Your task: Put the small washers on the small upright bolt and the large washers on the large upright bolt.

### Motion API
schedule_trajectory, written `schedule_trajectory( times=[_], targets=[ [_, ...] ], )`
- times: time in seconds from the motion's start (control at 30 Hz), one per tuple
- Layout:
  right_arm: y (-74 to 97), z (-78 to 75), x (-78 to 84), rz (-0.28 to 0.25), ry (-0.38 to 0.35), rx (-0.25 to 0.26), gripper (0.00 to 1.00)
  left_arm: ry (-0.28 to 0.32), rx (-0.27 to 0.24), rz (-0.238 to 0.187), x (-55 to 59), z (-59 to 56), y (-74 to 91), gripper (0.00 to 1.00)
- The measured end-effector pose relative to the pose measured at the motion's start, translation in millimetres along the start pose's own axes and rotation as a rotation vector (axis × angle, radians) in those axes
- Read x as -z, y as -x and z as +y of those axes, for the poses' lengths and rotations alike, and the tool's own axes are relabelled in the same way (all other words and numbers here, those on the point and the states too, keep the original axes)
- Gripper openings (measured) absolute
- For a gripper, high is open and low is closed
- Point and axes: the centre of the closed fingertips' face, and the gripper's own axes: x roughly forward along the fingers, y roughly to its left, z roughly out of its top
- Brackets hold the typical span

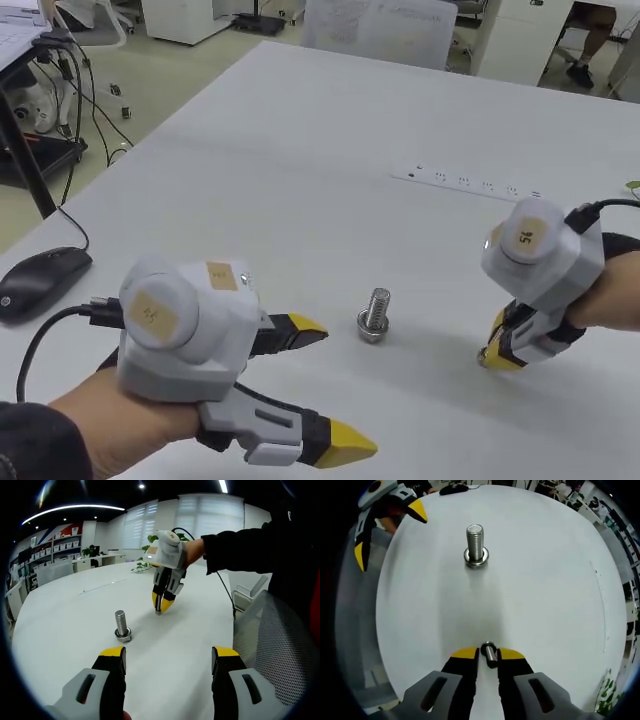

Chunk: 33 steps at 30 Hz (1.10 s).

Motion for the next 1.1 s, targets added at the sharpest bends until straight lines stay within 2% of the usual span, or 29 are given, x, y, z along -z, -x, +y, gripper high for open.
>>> schedule_trajectory(
  times=[0.2, 0.47, 0.6, 0.87, 1.03, 1.1],
  targets=[
    [-0.1, 2.1, 0.0, -0.004, -0.007, -0.001, 0.2, 0.0, 0.001, 0.0, 0.0, -0.2, 0.3, 0.69],
    [0.7, -1.1, 0.1, -0.03, -0.028, 0.013, 0.35, -0.002, 0.004, 0.005, 0.6, -0.6, -0.4, 0.69],
    [1.2, -0.3, -1.7, -0.057, -0.041, 0.021, 0.46, -0.003, 0.005, 0.007, 1.1, -1.0, -1.0, 0.69],
    [1.7, 0.8, -2.8, -0.102, -0.054, 0.042, 0.64, -0.004, 0.01, 0.012, 1.9, -3.0, -2.0, 0.69],
    [3.6, 0.5, -2.2, -0.146, -0.091, 0.051, 0.72, -0.007, 0.014, 0.015, 2.2, -4.3, -2.3, 0.69],
    [4.9, 0.7, -4.9, -0.178, -0.11, 0.056, 0.78, -0.007, 0.014, 0.015, 2.2, -4.3, -2.1, 0.69]
  ],
)
